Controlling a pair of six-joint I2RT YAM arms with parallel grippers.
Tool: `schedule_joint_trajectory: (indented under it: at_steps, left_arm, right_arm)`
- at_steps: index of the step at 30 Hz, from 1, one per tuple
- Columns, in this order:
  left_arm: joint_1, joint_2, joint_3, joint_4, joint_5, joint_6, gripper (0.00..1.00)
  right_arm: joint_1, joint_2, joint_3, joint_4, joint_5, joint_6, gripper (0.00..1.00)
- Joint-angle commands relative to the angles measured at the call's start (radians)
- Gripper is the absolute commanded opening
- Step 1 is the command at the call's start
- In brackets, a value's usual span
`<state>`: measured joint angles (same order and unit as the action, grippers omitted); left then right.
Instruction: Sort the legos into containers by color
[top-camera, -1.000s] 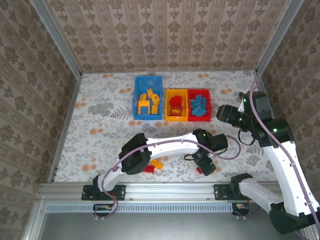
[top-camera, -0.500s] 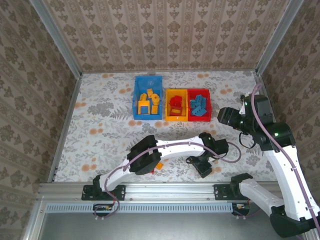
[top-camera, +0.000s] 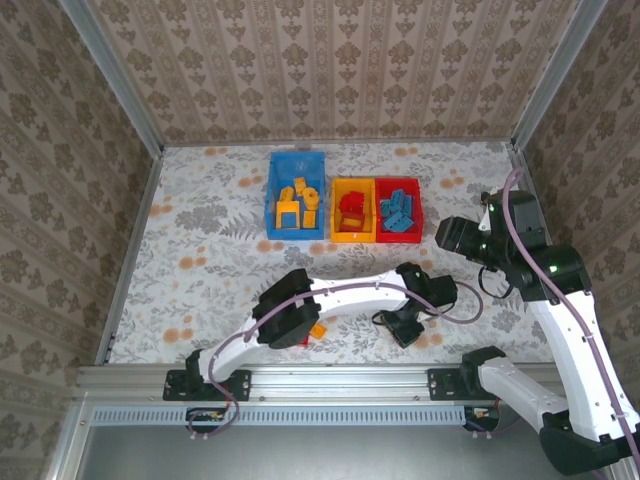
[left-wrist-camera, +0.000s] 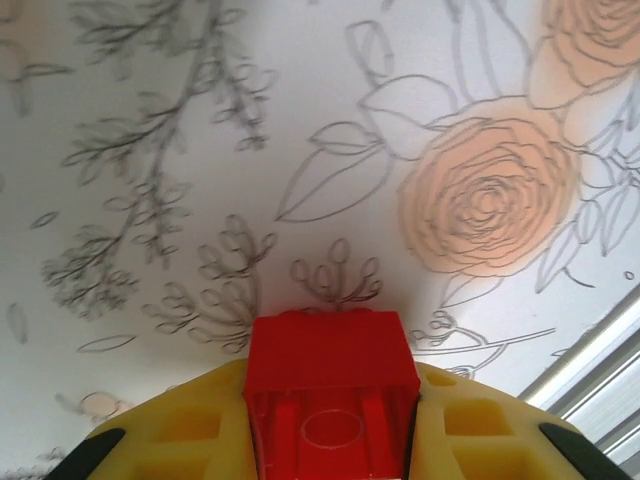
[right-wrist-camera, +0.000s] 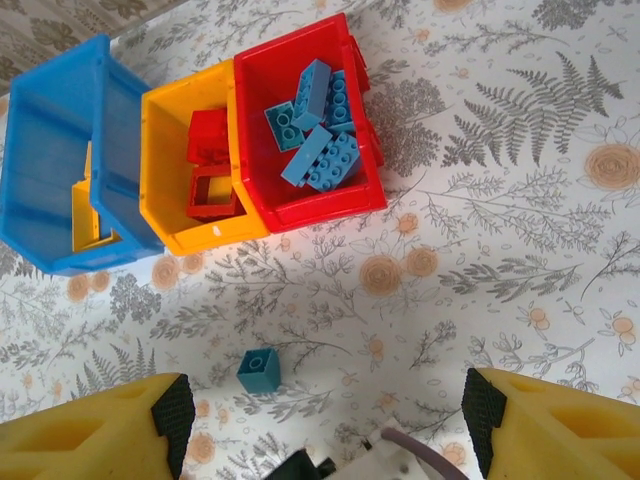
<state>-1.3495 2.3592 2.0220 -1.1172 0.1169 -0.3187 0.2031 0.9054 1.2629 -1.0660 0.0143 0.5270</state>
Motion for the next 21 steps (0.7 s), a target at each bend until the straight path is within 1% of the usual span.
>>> schedule_joint_trajectory:
  at_steps: [1,5,7,10,11,13,16,21]
  left_arm:
    - [0.075,-0.156,-0.048,0.017,-0.033,-0.068,0.24]
    - [0.183,-0.281,-0.087,0.035,-0.031,-0.112,0.24]
    - [0.251,-0.327,-0.096,0.043,-0.018,-0.120,0.24]
    - [0.363,-0.350,-0.075,0.048,-0.001,-0.112,0.24]
    - [0.395,-0.347,-0.063,0.050,0.001,-0.107,0.23]
    - [0.469,-0.323,-0.009,0.050,0.011,-0.098,0.23]
    - [0.552,-0.246,0.089,0.063,0.020,-0.091,0.22]
    - [0.631,-0.064,0.332,0.046,0.014,-0.090,0.21]
  right_arm:
    - [-0.005,0.006,0.058,-0.035,-0.047,-0.013,0.74]
    - [-0.003,0.014,0.084,0.008,-0.162,-0.035,0.74]
    - [-0.002,0.036,0.079,0.051,-0.273,-0.053,0.74]
    - [0.003,0.072,0.034,0.134,-0.416,-0.044,0.73]
    - [0.012,0.081,0.021,0.160,-0.437,-0.036,0.73]
    - [0.033,0.110,-0.004,0.209,-0.465,-0.021,0.73]
    - [0.047,0.155,-0.034,0.277,-0.480,0.019,0.73]
    - [0.062,0.238,-0.047,0.337,-0.474,0.060,0.71]
